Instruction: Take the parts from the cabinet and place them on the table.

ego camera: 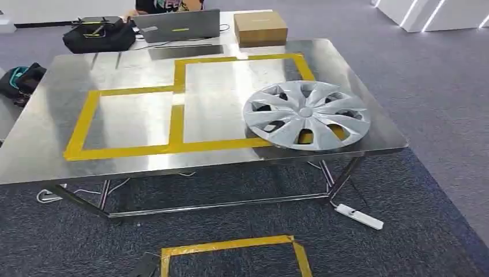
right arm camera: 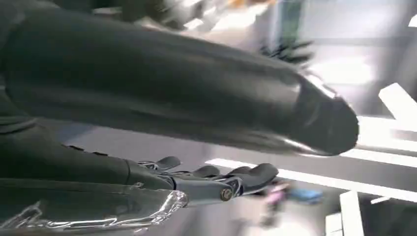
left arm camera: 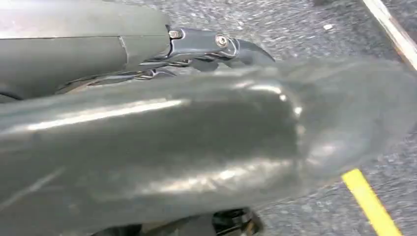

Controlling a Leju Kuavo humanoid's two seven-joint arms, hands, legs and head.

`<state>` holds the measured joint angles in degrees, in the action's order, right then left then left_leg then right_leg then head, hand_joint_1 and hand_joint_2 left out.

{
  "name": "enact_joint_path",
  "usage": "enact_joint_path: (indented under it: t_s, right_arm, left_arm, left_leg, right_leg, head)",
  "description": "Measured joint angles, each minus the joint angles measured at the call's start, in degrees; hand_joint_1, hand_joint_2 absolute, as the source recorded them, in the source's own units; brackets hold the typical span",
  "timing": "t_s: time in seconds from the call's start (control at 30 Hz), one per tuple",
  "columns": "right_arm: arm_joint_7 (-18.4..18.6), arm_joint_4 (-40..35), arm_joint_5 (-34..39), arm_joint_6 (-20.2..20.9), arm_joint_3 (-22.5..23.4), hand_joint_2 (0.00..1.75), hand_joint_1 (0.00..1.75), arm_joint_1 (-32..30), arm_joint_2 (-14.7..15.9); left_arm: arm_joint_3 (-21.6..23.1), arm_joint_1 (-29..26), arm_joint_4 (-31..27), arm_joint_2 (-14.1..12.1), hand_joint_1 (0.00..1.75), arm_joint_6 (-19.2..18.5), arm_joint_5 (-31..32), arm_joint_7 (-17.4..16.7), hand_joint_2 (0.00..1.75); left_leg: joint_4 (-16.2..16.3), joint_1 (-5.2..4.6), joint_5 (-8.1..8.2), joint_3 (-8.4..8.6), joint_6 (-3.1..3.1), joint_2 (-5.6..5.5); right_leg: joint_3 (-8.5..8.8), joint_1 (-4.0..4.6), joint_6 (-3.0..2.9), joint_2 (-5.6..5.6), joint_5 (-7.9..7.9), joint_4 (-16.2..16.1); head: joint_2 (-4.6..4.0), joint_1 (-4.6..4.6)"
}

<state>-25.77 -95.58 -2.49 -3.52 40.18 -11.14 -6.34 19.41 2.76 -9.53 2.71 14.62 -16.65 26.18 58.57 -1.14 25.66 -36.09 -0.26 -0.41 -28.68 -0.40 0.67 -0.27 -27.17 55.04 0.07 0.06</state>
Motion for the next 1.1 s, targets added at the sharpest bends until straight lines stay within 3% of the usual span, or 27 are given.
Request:
enact_joint_path:
  t_s: [0.07, 0.1, 0.13, 0.17, 0.2, 0.23, 0.27, 0.3, 0.33, 0.43, 0.47, 0.5, 0.57, 0.6, 0.63, 0.67, 0.7, 0.73, 0.77, 0.8, 0.83, 0.93, 0.97, 1.0, 1.03, 1.1]
  right_arm:
    - [-0.7, 10.8, -1.3, 2.1, 5.4, 0.00, 0.00, 2.1, -0.6]
    - [-0.7, 16.2, -1.1, 3.8, 8.1, 0.00, 0.00, 3.0, -0.7]
    - [-0.7, 22.4, -0.4, 6.3, 11.2, 0.00, 0.00, 4.0, -0.7]
    - [-0.6, 27.3, 0.3, 9.3, 13.8, 0.00, 0.00, 4.7, -0.7]
    - [-0.2, 32.3, 1.2, 11.8, 16.3, 0.00, 0.00, 5.5, -0.8]
    - [0.8, 36.1, 1.6, 13.7, 18.3, 0.00, 0.00, 6.5, -0.8]
    - [1.4, 39.7, 1.2, 13.6, 20.0, 0.00, 0.00, 7.3, -0.8]
    - [1.8, 43.1, 0.1, 12.3, 21.5, 0.00, 0.00, 8.1, -0.8]
    - [1.9, 46.7, -0.9, 10.6, 22.7, 0.00, 0.00, 9.0, -0.8]
    - [4.5, 56.7, -3.4, 4.3, 25.7, 0.00, 0.00, 10.2, -0.6]
    - [5.3, 59.4, -4.1, 2.3, 26.4, 0.00, 0.00, 10.4, -0.6]
    - [5.8, 62.2, -4.6, 0.6, 26.9, 0.00, 0.00, 10.5, -0.6]
    - [6.0, 65.8, -5.0, -0.2, 27.6, 0.00, 0.00, 11.4, -0.5]
    - [6.0, 67.1, -5.1, -0.2, 27.7, 0.00, 0.00, 11.6, -0.5]
    - [6.1, 68.3, -5.2, -0.2, 27.9, 0.00, 0.00, 11.8, -0.4]
    - [6.3, 69.4, -5.5, -0.7, 28.1, 0.00, 0.00, 11.9, -0.3]
    - [7.6, 70.5, -6.7, -2.8, 28.3, 0.00, 0.00, 12.0, -0.1]
    - [8.8, 71.6, -9.0, -6.3, 28.2, 0.00, 0.00, 12.2, 0.0]
    - [10.0, 72.5, -11.9, -11.0, 27.9, 0.00, 0.00, 12.3, 0.1]
    - [10.8, 73.3, -13.9, -13.6, 27.4, 0.00, 0.00, 12.5, 0.1]
    - [12.7, 74.7, -16.7, -16.0, 26.4, 0.00, 0.00, 13.1, 0.1]
    - [16.4, 77.6, -20.4, -16.9, 24.3, 0.00, 0.00, 13.0, -0.4]
    - [17.1, 78.2, -21.1, -16.5, 23.8, 0.00, 0.00, 13.0, -0.7]
    - [17.7, 78.8, -22.3, -15.7, 23.0, 0.00, 0.00, 13.0, -0.8]
    - [18.1, 79.2, -23.7, -15.1, 22.2, 0.00, 0.00, 13.2, -0.9]
    - [18.4, 80.1, -26.7, -13.6, 20.0, 0.00, 0.00, 13.3, -0.9]
  left_arm:
    - [0.2, 0.1, 0.0, 0.1, 0.00, -0.1, 0.4, -0.4, 0.00]
    - [0.2, 0.2, 0.0, 0.1, 0.00, -0.2, 0.5, -0.6, 0.00]
    - [0.3, 0.1, 0.0, 0.1, 0.00, -0.5, 0.7, -1.0, 0.00]
    - [0.3, 0.1, 0.0, 0.1, 0.00, -0.6, 0.8, -1.2, 0.00]
    - [0.4, 0.2, 0.0, 0.1, 0.00, -0.6, 1.1, -1.3, 0.00]
    - [0.6, 0.2, 0.0, 0.1, 0.00, -0.6, 1.2, -1.6, 0.00]
    - [0.8, 0.3, 0.0, 0.1, 0.00, -0.6, 1.5, -1.8, 0.00]
    - [1.0, 0.4, 0.0, 0.1, 0.00, -0.5, 1.7, -2.1, 0.00]
    - [1.2, 0.5, 0.0, 0.1, 0.00, -0.2, 1.9, -2.4, 0.00]
    - [1.6, 0.9, 0.0, 0.2, 0.00, 1.1, 2.3, -3.8, 0.00]
    - [1.7, 1.2, 0.0, 0.3, 0.00, 1.6, 2.4, -4.2, 0.00]
    - [1.7, 1.4, 0.0, 0.3, 0.00, 2.0, 2.4, -4.5, 0.00]
    - [1.7, 1.5, 0.0, 0.3, 0.00, 2.2, 2.5, -4.7, 0.00]
    - [1.7, 1.4, 0.0, 0.4, 0.00, 2.3, 2.5, -4.8, 0.00]
    - [1.7, 1.4, 0.0, 0.4, 0.00, 2.3, 2.5, -4.8, 0.00]
    - [1.7, 1.4, 0.0, 0.4, 0.00, 2.3, 2.5, -4.8, 0.00]
    - [1.7, 1.5, 0.0, 0.4, 0.00, 2.6, 2.9, -5.1, 0.00]
    - [1.8, 1.5, 0.0, 0.5, 0.00, 3.2, 3.0, -5.4, 0.00]
    - [1.9, 1.6, 0.0, 0.5, 0.00, 4.2, 3.0, -5.8, 0.00]
    - [2.0, 1.6, 0.0, 0.5, 0.00, 4.9, 3.0, -6.0, 0.00]
    - [2.1, 1.5, 0.0, 0.6, 0.00, 6.2, 3.1, -6.3, 0.00]
    - [2.4, 1.5, 0.0, 0.8, 0.00, 9.6, 3.6, -6.5, 0.00]
    - [2.5, 1.6, 0.0, 0.9, 0.00, 10.0, 3.6, -6.5, 0.00]
    - [2.5, 1.6, 0.0, 0.9, 0.00, 10.1, 3.7, -6.5, 0.00]
    - [2.6, 1.5, 0.0, 1.0, 0.00, 10.1, 3.8, -6.9, 0.00]
    - [2.8, 1.2, 0.0, 1.0, 0.00, 10.1, 4.7, -8.7, 0.00]
  left_leg:
    - [8.2, 0.46, 6.44, -2.53, -0.70, 0.03]
    - [12.0, 0.67, 7.98, -3.49, -0.94, 0.04]
    - [14.2, 0.91, 7.84, -3.60, -1.19, 0.05]
    - [13.8, 1.13, 6.37, -2.53, -1.41, 0.05]
    - [10.8, 1.31, 4.34, -0.29, -1.55, 0.03]
    - [5.6, 1.45, 2.64, 3.20, -1.64, -0.14]
    - [0.2, 1.66, 1.68, 6.82, -1.68, -0.96]
    - [-3.6, 1.79, 2.55, 9.59, -1.59, -2.79]
    - [-4.2, 1.72, 2.66, 9.57, -1.15, -2.86]
    - [-4.0, 1.54, 2.70, 9.04, 0.29, -1.28]
    - [-4.2, 1.76, 2.29, 8.93, 0.92, -0.55]
    - [-4.2, 1.67, 2.10, 8.79, 1.34, -0.24]
    - [-4.1, 1.34, 1.73, 8.19, 1.82, 1.01]
    - [-4.1, 1.19, 1.57, 7.89, 1.94, 1.67]
    - [-4.1, 1.08, 1.46, 7.73, 1.95, 2.22]
    - [-4.1, 1.04, 1.40, 7.70, 1.91, 2.72]
    - [-4.0, 1.03, 1.39, 7.75, 1.88, 3.22]
    - [-4.0, 1.04, 1.42, 7.88, 1.83, 3.70]
    - [-3.9, 1.03, 1.52, 8.04, 1.62, 4.08]
    - [-3.8, 0.83, 1.60, 8.08, 1.30, 4.36]
    - [-3.3, 0.35, 1.86, 7.84, 0.72, 4.80]
    - [-3.4, 0.50, 1.58, 7.76, 0.02, 6.38]
    - [-3.3, 0.69, 2.10, 7.72, -0.56, 5.82]
    - [-1.7, 0.77, 3.55, 7.12, -0.94, 3.18]
    - [2.1, 0.89, 5.98, 5.42, -1.10, 1.77]
    - [12.2, 0.97, 10.43, 0.56, -1.19, 0.96]
  right_leg:
    - [-0.96, -0.22, -0.01, 0.01, 1.00, 0.0]
    - [-1.70, -0.29, 0.14, -0.05, 1.56, 0.1]
    - [-2.41, -0.41, 0.33, 0.00, 2.11, 0.1]
    - [-3.13, -0.56, 0.65, 0.28, 2.57, 0.2]
    - [-3.73, -0.73, 0.93, 0.53, 3.00, 0.2]
    - [-4.20, -0.95, 1.31, 0.98, 3.38, 0.3]
    - [-4.51, -1.12, 1.69, 1.40, 3.65, 0.5]
    - [-5.02, -1.06, 2.05, 1.81, 3.88, 0.7]
    - [-5.38, -0.97, 2.41, 2.19, 4.28, 1.0]
    - [-5.57, -1.14, 3.61, 3.55, 5.25, 0.6]
    - [-6.36, -1.28, 3.68, 3.17, 4.92, 1.1]
    - [-7.34, -1.24, 3.74, 1.72, 2.94, 3.4]
    - [-11.71, -1.21, 4.07, 0.80, -2.45, 13.5]
    - [-13.67, -1.22, 4.18, 0.71, -4.34, 18.3]
    - [-14.33, -1.21, 4.20, 0.70, -4.87, 20.5]
    - [-13.48, -1.20, 4.17, 0.67, -4.20, 19.9]
    - [-11.12, -1.19, 4.05, 0.53, -2.43, 16.5]
    - [-7.82, -1.19, 3.85, 0.02, -0.14, 11.1]
    - [-4.34, -1.17, 3.68, -1.39, 1.80, 5.5]
    - [-2.83, -0.96, 3.60, -3.86, 1.62, 2.5]
    - [-2.38, -0.63, 2.79, -3.82, 1.52, 1.8]
    - [-3.41, -0.28, 1.94, -2.05, 1.74, 2.3]
    - [-3.37, -0.69, 1.40, -1.48, 2.09, 2.0]
    - [-3.57, -0.74, 1.11, -1.01, 2.22, 2.0]
    - [-3.88, -0.75, 0.76, -0.47, 2.41, 2.0]
    - [-4.48, -0.70, 0.40, 0.92, 2.67, 2.0]
  head:
    - [0.00, -0.11]
    - [0.00, -0.11]
    - [0.00, -0.06]
    - [0.00, -0.11]
    - [0.00, -0.04]
    - [0.00, -0.08]
    - [0.00, -0.13]
    - [0.00, -0.17]
    - [0.00, -0.04]
    - [0.00, -0.04]
    - [0.00, 0.05]
    - [0.00, 0.48]
    - [0.00, 0.74]
    - [0.00, 0.75]
    - [0.00, 0.72]
    - [0.00, 0.72]
    - [0.00, 0.75]
    - [0.00, 0.75]
    - [0.00, 0.77]
    - [0.00, 0.81]
    - [0.00, 0.77]
    - [0.00, 0.55]
    - [0.00, 0.57]
    - [0.00, 0.31]
    - [0.00, 0.29]
    - [0.00, 0.27]
